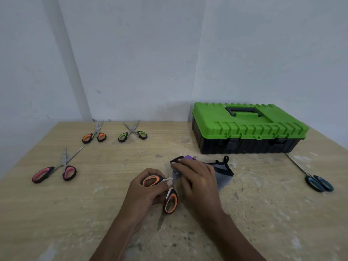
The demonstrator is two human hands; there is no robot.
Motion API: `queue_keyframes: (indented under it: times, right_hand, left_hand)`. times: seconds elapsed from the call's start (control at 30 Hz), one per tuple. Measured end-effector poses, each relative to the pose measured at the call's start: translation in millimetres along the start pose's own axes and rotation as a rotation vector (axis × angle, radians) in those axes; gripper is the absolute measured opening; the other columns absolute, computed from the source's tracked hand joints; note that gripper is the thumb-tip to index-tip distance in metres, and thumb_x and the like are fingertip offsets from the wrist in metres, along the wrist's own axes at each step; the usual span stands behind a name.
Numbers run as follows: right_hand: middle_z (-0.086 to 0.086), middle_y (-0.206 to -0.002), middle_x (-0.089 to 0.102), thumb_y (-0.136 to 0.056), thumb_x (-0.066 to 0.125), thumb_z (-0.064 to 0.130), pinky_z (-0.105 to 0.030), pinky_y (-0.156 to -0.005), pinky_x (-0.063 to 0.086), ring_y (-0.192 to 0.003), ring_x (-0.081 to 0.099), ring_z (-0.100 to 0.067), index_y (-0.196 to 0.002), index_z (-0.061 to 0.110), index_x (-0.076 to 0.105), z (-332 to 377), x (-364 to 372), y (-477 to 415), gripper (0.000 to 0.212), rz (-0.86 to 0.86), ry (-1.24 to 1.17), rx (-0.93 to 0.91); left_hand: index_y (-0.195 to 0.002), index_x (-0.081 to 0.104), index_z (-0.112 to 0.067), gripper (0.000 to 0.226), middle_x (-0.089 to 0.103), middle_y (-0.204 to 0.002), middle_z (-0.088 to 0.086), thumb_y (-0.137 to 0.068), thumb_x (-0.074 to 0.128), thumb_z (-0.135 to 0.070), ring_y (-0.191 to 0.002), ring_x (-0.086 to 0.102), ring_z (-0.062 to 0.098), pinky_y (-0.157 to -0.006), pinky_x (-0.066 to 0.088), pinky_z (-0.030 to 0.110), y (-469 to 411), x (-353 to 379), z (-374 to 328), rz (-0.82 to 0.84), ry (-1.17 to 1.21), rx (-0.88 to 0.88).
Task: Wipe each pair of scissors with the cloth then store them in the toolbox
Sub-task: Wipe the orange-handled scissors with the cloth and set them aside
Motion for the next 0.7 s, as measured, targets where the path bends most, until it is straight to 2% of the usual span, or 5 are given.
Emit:
queue_keyframes:
  times: [0.17, 0.37, 0.47, 0.6, 0.7]
  right_hand:
    - [0.01, -0.118, 0.068, -0.091, 0.059, 0.02, -0.031, -0.091, 0.038, -0.111, 0.059, -0.01, -0.115, 0.025, 0.074, 17, -1, 6, 0.028, 0.08, -0.019, -0.148]
    - [0.005, -0.119, 0.066, -0.094, 0.056, -0.003, -0.041, -0.095, 0.049, -0.113, 0.06, -0.015, -0.118, 0.016, 0.072, -46, -33, -2, 0.035, -0.195, -0.203, 0.258]
    - [0.003, -0.114, 0.067, -0.092, 0.056, -0.011, -0.032, -0.095, 0.051, -0.109, 0.063, -0.012, -0.113, 0.011, 0.072, -52, -53, 1, 0.034, -0.29, -0.282, 0.291]
    - [0.006, -0.115, 0.067, -0.092, 0.056, -0.011, -0.023, -0.093, 0.049, -0.109, 0.064, -0.01, -0.114, 0.01, 0.071, -49, -56, 0, 0.034, -0.285, -0.309, 0.283]
    - [0.007, -0.117, 0.066, -0.093, 0.056, -0.009, -0.029, -0.095, 0.05, -0.112, 0.062, -0.012, -0.117, 0.012, 0.07, -43, -50, 0, 0.035, -0.244, -0.304, 0.247]
  left_hand:
    - [-0.085, 0.067, -0.009, 0.021, 0.069, -0.083, 0.02, -0.074, 0.084, -0.004, -0.076, 0.07, 0.032, -0.076, 0.06, 0.045, -1, -1, 0, 0.007, 0.029, -0.007]
    - [-0.084, 0.067, -0.011, 0.024, 0.07, -0.082, 0.018, -0.07, 0.086, -0.007, -0.075, 0.069, 0.032, -0.069, 0.057, 0.036, -1, 0, 1, 0.017, 0.098, -0.051]
    - [-0.086, 0.066, -0.009, 0.027, 0.066, -0.084, 0.02, -0.067, 0.086, -0.008, -0.07, 0.065, 0.03, -0.064, 0.058, 0.033, -2, 0, 0, 0.028, 0.171, -0.075]
    - [-0.084, 0.066, -0.01, 0.026, 0.062, -0.086, 0.02, -0.065, 0.084, -0.005, -0.067, 0.064, 0.028, -0.061, 0.06, 0.035, -4, 0, 1, 0.01, 0.223, -0.074]
    - [-0.087, 0.066, -0.008, 0.027, 0.063, -0.09, 0.024, -0.068, 0.084, -0.004, -0.074, 0.065, 0.032, -0.065, 0.06, 0.038, -4, -1, 2, 0.002, 0.215, -0.067]
Point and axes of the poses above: each hand's wrist, its own y-axis away from the middle knuckle, its own x-axis out of the palm, z = x × y, the point moved 8 cm from there along -y, towards the middle knuckle
